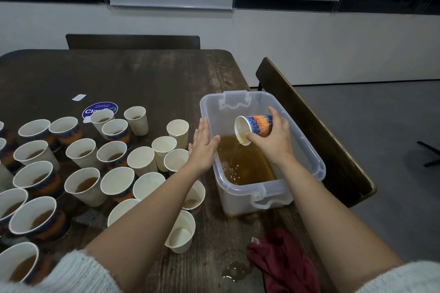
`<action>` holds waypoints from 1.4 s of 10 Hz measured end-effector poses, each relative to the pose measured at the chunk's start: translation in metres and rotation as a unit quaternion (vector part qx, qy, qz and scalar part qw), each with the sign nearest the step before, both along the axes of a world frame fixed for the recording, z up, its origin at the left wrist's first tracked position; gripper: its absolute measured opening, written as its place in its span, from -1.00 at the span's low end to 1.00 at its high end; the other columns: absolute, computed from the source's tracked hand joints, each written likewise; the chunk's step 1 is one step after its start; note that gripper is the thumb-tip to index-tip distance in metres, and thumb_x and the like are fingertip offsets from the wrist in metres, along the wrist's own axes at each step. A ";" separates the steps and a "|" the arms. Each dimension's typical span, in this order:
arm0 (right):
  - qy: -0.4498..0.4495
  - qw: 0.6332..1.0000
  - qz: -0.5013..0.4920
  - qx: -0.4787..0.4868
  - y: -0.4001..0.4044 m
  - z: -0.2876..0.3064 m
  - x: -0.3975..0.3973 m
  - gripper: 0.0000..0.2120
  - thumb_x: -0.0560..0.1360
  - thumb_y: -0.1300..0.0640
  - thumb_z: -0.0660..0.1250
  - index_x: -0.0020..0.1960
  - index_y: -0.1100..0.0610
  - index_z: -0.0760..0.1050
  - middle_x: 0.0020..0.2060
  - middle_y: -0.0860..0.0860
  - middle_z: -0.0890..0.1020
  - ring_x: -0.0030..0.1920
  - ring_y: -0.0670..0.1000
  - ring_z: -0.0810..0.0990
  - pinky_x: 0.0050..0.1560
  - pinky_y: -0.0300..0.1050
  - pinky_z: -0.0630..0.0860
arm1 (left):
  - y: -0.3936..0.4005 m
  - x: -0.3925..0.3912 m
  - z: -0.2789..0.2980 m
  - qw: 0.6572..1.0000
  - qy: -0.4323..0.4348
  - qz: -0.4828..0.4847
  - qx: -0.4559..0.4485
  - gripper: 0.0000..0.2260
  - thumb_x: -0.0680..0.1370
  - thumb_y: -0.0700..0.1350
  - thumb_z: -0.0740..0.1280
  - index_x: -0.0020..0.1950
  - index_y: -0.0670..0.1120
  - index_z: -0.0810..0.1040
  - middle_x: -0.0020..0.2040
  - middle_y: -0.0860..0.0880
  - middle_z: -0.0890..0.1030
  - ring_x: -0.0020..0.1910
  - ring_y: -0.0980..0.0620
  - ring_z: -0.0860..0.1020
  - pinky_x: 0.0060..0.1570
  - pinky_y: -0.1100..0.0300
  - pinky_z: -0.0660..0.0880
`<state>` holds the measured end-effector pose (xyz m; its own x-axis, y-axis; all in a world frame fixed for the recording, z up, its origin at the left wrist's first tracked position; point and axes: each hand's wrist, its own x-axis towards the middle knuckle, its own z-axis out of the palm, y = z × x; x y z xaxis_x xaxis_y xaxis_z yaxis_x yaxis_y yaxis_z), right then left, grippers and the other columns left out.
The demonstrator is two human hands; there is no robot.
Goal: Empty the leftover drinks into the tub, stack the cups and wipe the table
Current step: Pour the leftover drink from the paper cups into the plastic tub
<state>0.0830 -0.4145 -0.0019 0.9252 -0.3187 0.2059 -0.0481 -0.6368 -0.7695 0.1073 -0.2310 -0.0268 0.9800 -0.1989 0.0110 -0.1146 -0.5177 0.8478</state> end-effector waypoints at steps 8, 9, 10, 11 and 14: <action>-0.020 0.999 0.008 -0.048 0.002 -0.004 0.001 -0.11 0.39 -0.04 0.52 0.54 -0.04 0.06 0.45 0.07 0.17 0.39 0.07 0.30 0.26 -0.08 0.44 | -0.001 -0.002 0.001 1.000 0.003 0.004 0.001 -0.47 0.68 0.03 0.02 0.58 0.04 -0.17 0.59 0.05 -0.16 0.57 0.00 -0.16 0.51 -0.19 -0.10; -0.022 0.998 0.009 -0.054 0.002 -0.005 0.002 -0.11 0.38 -0.06 0.52 0.54 -0.06 0.07 0.44 0.05 0.18 0.39 0.07 0.30 0.28 -0.03 0.48 | -0.001 -0.003 0.002 1.000 0.003 0.004 -0.001 -0.47 0.69 0.03 0.02 0.58 0.03 -0.17 0.59 0.04 -0.16 0.57 0.00 -0.16 0.51 -0.19 -0.11; -0.030 0.997 0.013 -0.071 0.003 -0.005 0.001 -0.11 0.38 -0.08 0.52 0.54 -0.04 0.07 0.43 0.05 0.18 0.40 0.06 0.29 0.29 -0.04 0.46 | -0.001 -0.002 0.003 1.000 0.003 0.007 -0.001 -0.47 0.69 0.02 0.02 0.58 0.03 -0.17 0.59 0.04 -0.16 0.57 0.00 -0.16 0.50 -0.19 -0.10; -0.035 0.996 0.019 -0.084 0.004 -0.005 0.001 -0.11 0.39 -0.09 0.51 0.54 -0.02 0.08 0.44 0.07 0.17 0.41 0.07 0.27 0.33 0.00 0.44 | -0.002 -0.003 0.004 1.000 0.000 0.005 0.000 -0.47 0.68 0.02 0.02 0.58 0.03 -0.16 0.59 0.04 -0.16 0.57 0.00 -0.16 0.50 -0.19 -0.10; -0.001 0.999 0.027 0.027 0.008 0.003 0.001 -0.29 0.46 -0.11 0.44 0.50 0.01 0.23 0.42 0.06 0.31 0.35 0.05 0.38 0.32 0.05 0.46 | 0.006 -0.001 0.012 0.998 0.010 -0.018 0.051 -0.40 0.65 0.15 0.07 0.59 0.03 -0.13 0.60 0.02 -0.10 0.57 -0.05 -0.10 0.49 -0.23 -0.04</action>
